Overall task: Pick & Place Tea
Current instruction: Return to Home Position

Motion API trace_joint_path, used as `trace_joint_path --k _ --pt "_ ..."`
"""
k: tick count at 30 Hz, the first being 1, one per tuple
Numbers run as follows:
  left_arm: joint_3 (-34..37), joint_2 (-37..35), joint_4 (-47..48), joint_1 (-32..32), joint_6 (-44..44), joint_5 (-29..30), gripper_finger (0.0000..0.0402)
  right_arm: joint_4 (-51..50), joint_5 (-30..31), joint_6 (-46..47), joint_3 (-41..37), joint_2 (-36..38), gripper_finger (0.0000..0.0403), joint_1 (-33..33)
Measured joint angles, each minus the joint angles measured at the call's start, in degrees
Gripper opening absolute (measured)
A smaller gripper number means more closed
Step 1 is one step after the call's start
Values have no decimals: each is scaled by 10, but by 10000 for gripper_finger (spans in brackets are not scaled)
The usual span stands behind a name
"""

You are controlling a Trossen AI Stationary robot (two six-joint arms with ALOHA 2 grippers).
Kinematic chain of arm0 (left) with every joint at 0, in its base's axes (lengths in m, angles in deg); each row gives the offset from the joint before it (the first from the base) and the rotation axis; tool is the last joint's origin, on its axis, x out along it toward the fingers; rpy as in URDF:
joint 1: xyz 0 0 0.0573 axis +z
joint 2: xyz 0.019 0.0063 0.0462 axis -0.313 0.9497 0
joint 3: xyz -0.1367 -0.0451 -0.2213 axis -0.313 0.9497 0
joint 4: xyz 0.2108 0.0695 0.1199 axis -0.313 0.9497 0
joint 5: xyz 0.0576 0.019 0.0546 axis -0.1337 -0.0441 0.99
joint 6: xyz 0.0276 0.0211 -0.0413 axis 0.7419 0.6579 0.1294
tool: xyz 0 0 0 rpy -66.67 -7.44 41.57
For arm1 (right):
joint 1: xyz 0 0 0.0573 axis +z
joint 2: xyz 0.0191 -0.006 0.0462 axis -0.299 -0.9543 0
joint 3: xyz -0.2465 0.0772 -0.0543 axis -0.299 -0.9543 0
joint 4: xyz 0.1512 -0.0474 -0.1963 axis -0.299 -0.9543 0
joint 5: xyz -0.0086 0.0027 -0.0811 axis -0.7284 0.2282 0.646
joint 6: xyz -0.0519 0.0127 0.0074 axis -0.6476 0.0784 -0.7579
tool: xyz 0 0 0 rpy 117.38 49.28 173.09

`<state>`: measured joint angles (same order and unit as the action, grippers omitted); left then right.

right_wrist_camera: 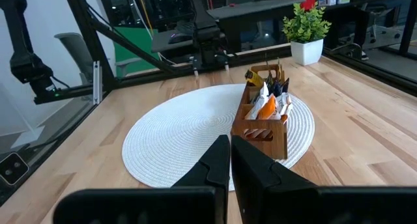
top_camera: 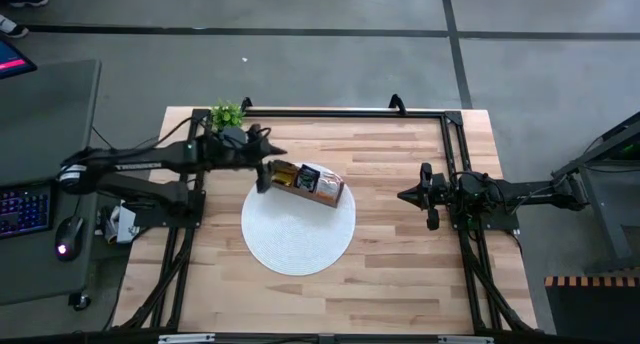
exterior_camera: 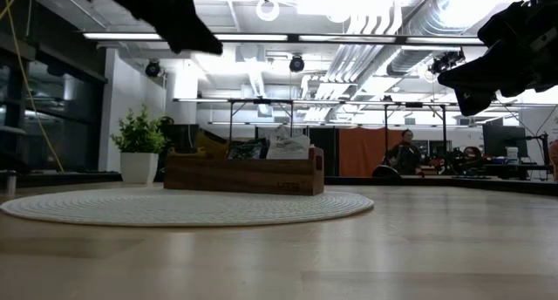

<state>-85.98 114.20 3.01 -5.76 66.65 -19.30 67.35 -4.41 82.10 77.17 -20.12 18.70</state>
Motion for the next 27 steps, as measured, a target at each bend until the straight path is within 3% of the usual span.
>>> trace_joint_path --k 5,9,13,17,27 --pt "-75 -2 107 -70 -15 -5 71 0 0 0 0 0 12 0" --pt "-82 -1 124 -134 -45 7 9 0 0 0 0 0 12 0" --pt "-65 -1 130 -192 -102 59 3 0 0 0 0 0 12 0" --pt "-15 -22 74 -226 -146 85 1 0 0 0 0 0 12 0" --pt "152 -102 -110 -214 -194 132 0 0 0 0 0 0 12 0"
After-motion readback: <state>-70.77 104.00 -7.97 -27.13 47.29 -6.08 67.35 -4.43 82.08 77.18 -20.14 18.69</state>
